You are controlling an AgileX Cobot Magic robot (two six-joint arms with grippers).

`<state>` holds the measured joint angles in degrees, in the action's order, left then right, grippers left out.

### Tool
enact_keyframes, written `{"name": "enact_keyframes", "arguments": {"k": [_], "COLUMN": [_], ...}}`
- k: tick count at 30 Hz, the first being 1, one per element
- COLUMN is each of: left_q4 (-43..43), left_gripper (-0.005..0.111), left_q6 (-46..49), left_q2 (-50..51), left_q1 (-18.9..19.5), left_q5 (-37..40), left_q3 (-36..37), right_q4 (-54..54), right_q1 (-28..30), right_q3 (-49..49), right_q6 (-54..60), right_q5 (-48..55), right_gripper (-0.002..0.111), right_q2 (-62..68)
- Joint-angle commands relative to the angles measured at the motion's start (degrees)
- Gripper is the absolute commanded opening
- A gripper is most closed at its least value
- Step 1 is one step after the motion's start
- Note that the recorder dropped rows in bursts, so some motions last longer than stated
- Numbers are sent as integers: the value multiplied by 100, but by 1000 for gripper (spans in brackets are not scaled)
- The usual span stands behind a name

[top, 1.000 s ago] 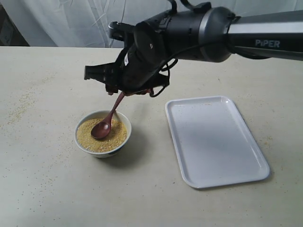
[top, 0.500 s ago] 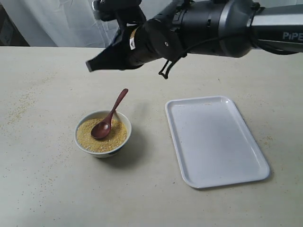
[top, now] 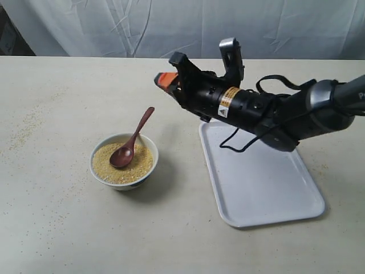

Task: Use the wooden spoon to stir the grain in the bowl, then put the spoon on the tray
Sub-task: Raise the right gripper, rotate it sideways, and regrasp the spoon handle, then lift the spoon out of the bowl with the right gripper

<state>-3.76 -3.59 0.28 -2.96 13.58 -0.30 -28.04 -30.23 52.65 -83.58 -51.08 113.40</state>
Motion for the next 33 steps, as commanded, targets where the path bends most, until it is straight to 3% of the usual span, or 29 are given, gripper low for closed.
{"name": "enact_keyframes", "arguments": {"k": [1, 3, 4, 15, 23, 29, 33], "left_q4": [-16, -16, -16, -16, -16, -16, -16], "left_gripper": [0, 0, 0, 0, 0, 0, 0], "left_q6": [-19, -19, -19, -19, -19, -19, -19], "left_q2": [-28, -28, -28, -28, -28, -28, -28], "left_q1": [4, 4, 4, 4, 4, 4, 4], "left_q5": [-35, -35, -35, -35, -35, -35, -35], "left_q3": [30, 30, 30, 30, 30, 30, 30], "right_q4": [-2580, -3260, -3416, -3704, -2321, -2244, -2227], "right_q1": [511, 482, 482, 256, 157, 51, 51], "right_q3": [523, 857, 978, 1752, 1859, 1859, 1859], "right_q6": [-1415, -1852, -2056, -2774, -2517, -2457, -2410], "right_q5": [726, 1222, 1370, 1099, 1055, 1303, 1275], "right_gripper": [26, 46, 50, 50, 50, 49, 43], "right_q2": [193, 321, 407, 1489, 1611, 1611, 1611]}}
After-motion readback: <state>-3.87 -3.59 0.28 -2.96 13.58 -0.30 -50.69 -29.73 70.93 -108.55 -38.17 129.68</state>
